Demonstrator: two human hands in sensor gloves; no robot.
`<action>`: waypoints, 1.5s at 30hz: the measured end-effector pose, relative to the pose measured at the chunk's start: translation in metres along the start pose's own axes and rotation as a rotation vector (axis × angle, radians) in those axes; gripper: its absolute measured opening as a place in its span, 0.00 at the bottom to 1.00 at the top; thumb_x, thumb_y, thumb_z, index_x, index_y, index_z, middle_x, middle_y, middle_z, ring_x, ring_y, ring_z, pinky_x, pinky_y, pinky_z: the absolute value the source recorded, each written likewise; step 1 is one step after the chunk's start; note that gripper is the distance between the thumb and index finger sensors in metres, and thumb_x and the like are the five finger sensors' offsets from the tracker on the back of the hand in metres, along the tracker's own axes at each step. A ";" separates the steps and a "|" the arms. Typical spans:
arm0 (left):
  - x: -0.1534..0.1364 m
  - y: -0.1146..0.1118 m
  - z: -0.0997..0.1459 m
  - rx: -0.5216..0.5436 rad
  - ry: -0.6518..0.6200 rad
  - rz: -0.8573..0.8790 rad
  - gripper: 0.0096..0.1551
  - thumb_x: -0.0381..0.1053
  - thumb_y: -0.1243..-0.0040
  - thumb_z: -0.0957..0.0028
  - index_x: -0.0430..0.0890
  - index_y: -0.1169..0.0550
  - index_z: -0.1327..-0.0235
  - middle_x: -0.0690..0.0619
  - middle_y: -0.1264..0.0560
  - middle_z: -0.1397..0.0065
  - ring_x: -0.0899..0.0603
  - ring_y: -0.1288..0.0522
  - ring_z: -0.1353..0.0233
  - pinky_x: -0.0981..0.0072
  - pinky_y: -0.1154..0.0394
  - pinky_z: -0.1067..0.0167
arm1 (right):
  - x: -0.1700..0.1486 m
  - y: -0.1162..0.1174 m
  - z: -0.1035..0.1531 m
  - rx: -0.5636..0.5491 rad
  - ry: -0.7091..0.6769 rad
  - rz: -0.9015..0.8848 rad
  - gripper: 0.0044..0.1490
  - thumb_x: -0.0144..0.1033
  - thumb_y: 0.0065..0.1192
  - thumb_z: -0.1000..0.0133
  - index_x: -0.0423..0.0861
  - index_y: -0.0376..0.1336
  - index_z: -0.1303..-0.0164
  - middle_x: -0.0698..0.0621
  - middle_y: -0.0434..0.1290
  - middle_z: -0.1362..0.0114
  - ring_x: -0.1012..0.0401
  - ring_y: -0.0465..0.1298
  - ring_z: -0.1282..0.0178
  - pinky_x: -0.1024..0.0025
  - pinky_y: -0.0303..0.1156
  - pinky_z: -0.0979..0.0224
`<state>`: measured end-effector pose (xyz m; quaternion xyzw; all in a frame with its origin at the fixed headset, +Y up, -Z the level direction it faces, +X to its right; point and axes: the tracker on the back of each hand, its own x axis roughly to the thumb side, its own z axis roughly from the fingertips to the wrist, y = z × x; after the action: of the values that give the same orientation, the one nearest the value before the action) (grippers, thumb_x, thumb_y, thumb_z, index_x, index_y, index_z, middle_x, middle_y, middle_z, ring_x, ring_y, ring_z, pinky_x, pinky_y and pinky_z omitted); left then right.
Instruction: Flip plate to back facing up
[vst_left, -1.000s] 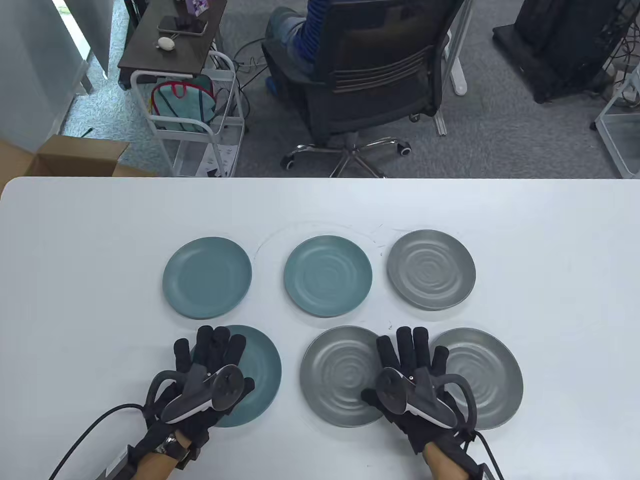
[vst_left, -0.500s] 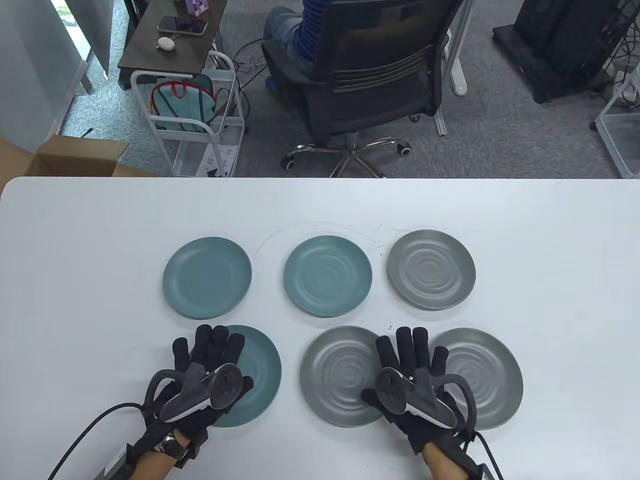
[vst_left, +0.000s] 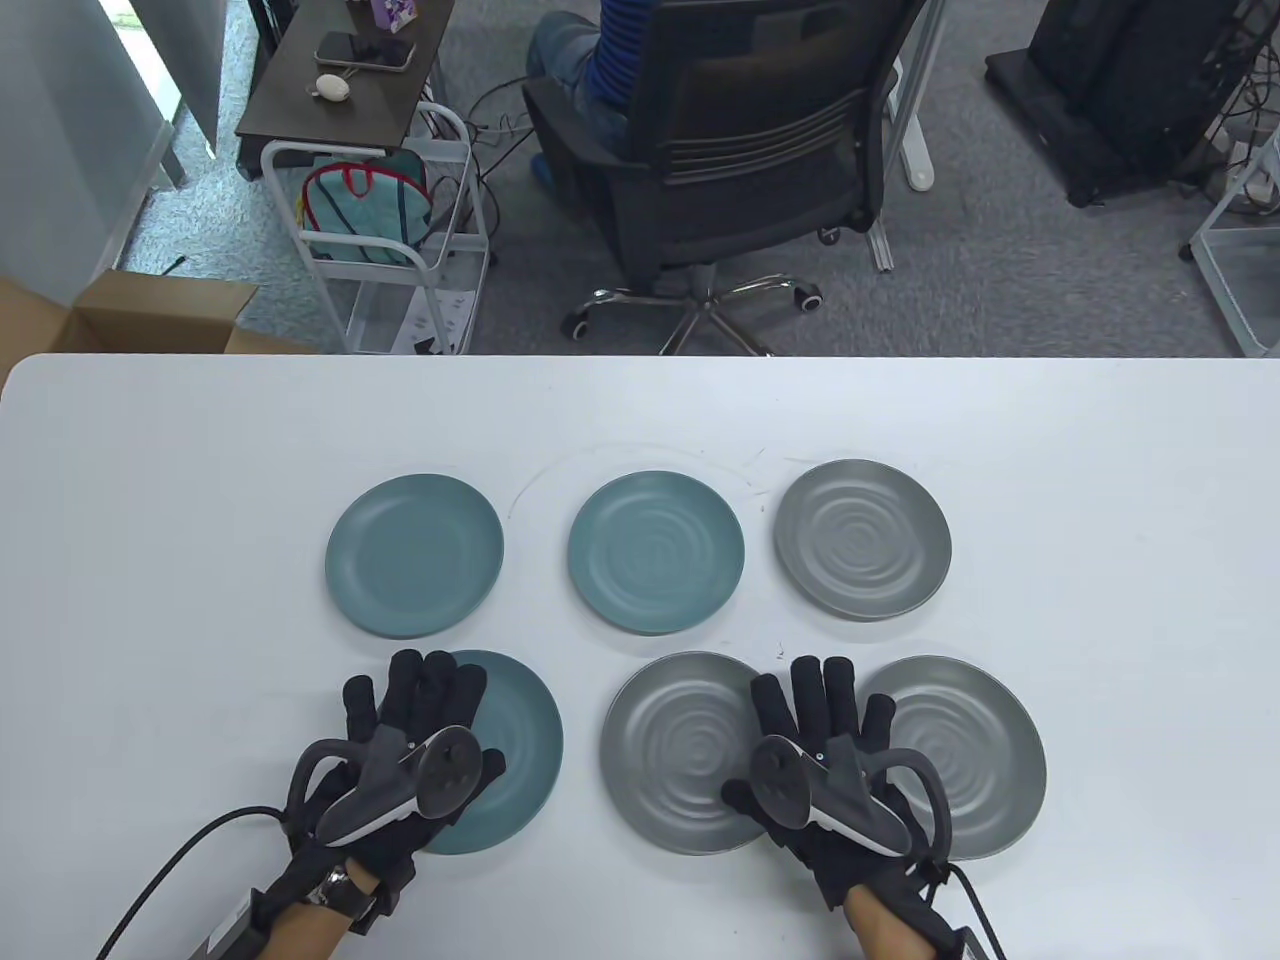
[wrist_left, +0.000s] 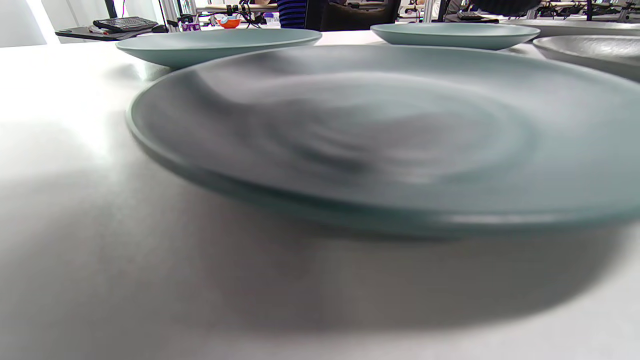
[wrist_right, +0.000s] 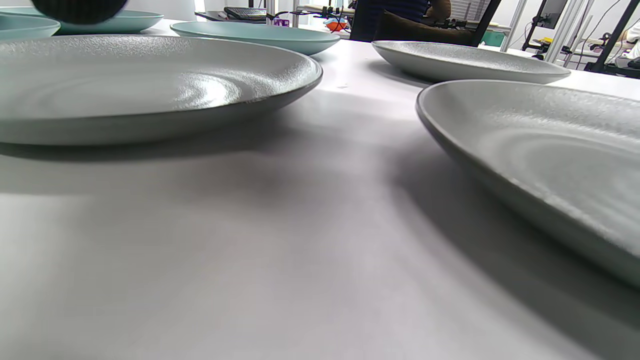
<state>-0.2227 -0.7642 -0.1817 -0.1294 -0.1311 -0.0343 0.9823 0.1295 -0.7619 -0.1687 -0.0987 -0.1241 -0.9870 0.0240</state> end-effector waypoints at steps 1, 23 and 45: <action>0.000 0.001 0.000 0.006 -0.001 0.004 0.50 0.74 0.60 0.41 0.50 0.51 0.11 0.42 0.54 0.12 0.30 0.54 0.11 0.25 0.55 0.25 | 0.000 0.000 0.000 -0.002 -0.002 -0.005 0.63 0.72 0.46 0.48 0.48 0.30 0.15 0.37 0.31 0.12 0.38 0.31 0.15 0.27 0.37 0.21; -0.014 0.080 -0.072 0.076 0.131 0.031 0.50 0.74 0.59 0.42 0.48 0.48 0.11 0.40 0.48 0.12 0.28 0.46 0.12 0.27 0.42 0.25 | -0.003 -0.004 0.003 -0.031 0.003 -0.045 0.63 0.72 0.46 0.48 0.48 0.30 0.15 0.36 0.31 0.12 0.38 0.31 0.15 0.27 0.38 0.21; -0.021 0.041 -0.168 -0.250 0.363 0.075 0.51 0.73 0.55 0.43 0.47 0.46 0.13 0.37 0.45 0.15 0.23 0.41 0.17 0.30 0.36 0.28 | -0.011 -0.004 0.006 -0.034 0.008 -0.109 0.63 0.72 0.46 0.48 0.48 0.30 0.15 0.36 0.31 0.12 0.37 0.32 0.15 0.27 0.38 0.21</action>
<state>-0.1973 -0.7679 -0.3540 -0.2466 0.0578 -0.0365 0.9667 0.1414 -0.7560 -0.1666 -0.0882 -0.1125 -0.9892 -0.0312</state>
